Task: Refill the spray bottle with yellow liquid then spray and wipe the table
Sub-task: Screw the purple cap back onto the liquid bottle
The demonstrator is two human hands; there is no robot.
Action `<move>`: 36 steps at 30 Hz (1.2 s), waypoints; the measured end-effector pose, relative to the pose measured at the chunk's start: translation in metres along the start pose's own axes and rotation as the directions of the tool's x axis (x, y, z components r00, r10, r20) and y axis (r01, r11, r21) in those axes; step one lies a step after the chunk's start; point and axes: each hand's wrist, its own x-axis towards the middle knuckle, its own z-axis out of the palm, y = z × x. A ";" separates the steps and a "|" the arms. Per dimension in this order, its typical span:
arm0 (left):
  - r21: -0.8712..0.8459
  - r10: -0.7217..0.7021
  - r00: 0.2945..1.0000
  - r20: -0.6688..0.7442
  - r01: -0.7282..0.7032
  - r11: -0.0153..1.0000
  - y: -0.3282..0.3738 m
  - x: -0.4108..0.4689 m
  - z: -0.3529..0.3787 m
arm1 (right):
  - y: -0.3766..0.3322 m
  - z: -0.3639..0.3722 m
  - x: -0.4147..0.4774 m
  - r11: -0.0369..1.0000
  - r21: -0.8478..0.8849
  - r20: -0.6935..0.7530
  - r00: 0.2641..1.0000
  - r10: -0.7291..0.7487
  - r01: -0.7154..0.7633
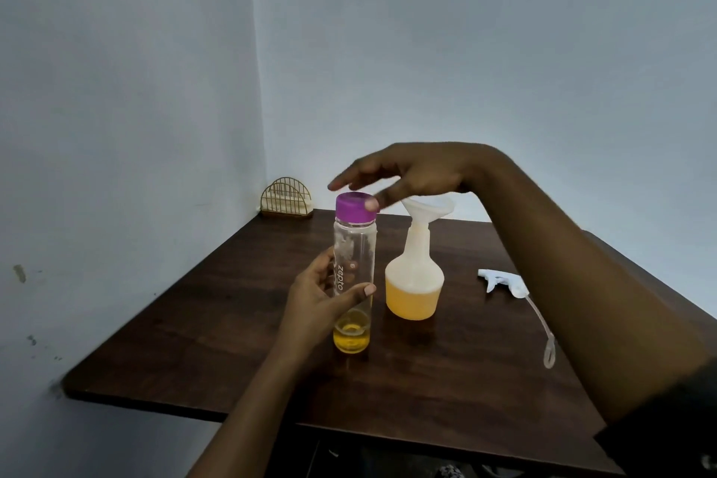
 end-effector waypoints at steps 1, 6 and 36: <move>-0.001 0.001 1.000 -0.004 -0.001 1.000 -0.001 0.000 0.000 | 0.002 0.002 0.001 1.000 0.010 0.022 0.999 -0.024 0.023; -0.002 -0.007 1.000 -0.014 0.007 1.000 -0.001 0.001 0.001 | -0.006 0.010 0.015 0.991 -0.109 -0.163 0.985 0.063 -0.081; -0.015 0.031 0.999 -0.016 -0.031 0.999 -0.001 0.001 0.002 | -0.008 0.030 0.023 0.966 -0.162 -0.432 0.895 0.113 -0.200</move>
